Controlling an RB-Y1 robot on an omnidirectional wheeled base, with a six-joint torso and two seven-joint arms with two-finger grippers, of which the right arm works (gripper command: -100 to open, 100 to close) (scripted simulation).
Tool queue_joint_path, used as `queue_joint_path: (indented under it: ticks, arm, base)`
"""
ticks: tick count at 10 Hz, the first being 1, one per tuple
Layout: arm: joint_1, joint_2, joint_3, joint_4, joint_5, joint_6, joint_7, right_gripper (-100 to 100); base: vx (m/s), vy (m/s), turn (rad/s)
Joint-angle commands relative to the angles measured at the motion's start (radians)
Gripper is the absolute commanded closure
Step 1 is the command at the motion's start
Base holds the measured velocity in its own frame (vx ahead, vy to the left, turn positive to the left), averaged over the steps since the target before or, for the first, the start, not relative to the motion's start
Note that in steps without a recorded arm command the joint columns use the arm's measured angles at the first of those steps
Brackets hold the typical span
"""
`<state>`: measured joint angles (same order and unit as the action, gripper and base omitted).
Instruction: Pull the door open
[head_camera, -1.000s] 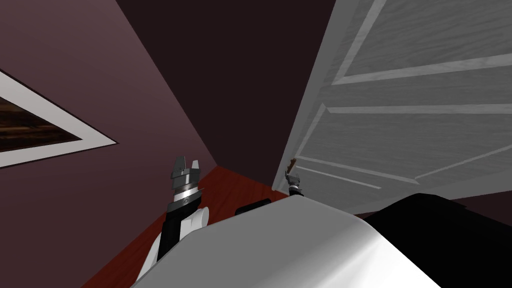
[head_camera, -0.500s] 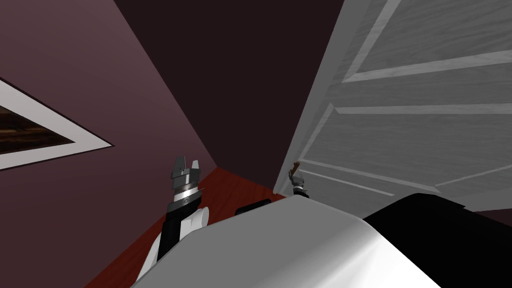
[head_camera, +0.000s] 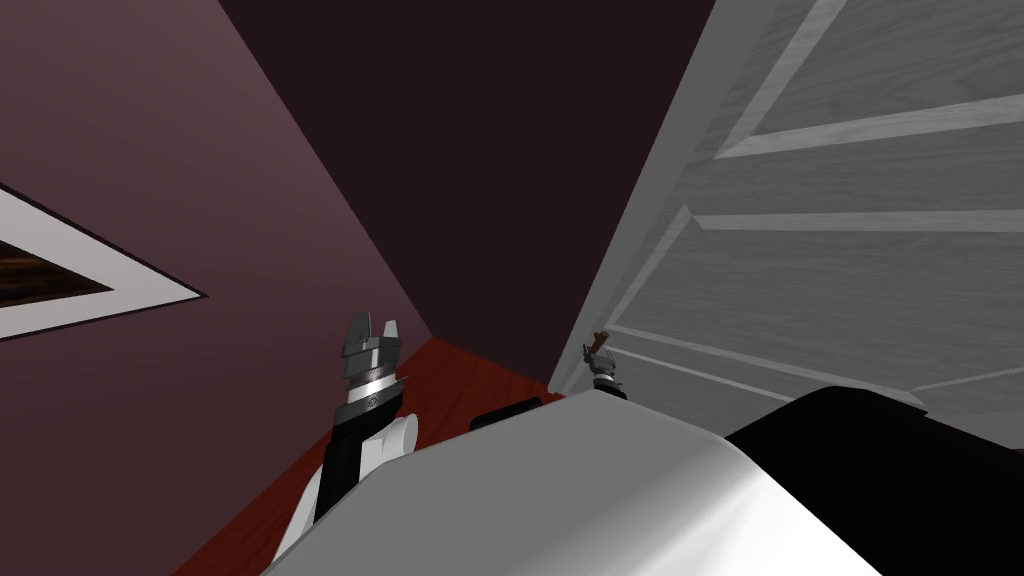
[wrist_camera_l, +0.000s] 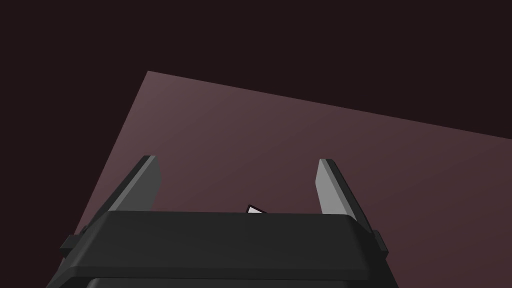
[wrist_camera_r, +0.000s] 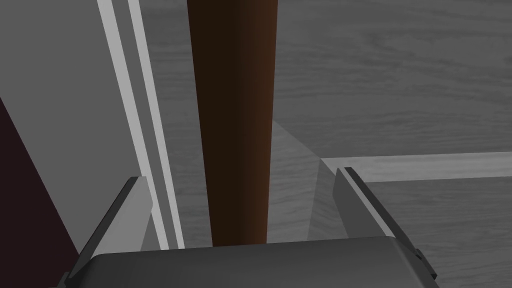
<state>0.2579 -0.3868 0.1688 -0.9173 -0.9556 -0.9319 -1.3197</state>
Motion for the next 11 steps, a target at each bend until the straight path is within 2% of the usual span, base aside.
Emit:
queue_joint_path:
  ticks: [1,6,10,11]
  arm:
    - [-0.003,0.0,0.0,-0.002,0.0,0.002,0.004,100]
    - [-0.003,0.0,0.0,-0.002,0.0,0.002,0.004,100]
    - [0.011,-0.017,0.052,-0.028,0.03,-0.005,-0.021,100]
    - [0.017,-0.025,0.073,-0.039,0.043,-0.008,-0.031,100]
  base:
    - [-0.014,0.007,0.026]
    - [-0.005,-0.002,0.0]
    - [-0.195,0.014,0.057]
    - [-0.232,0.015,0.074]
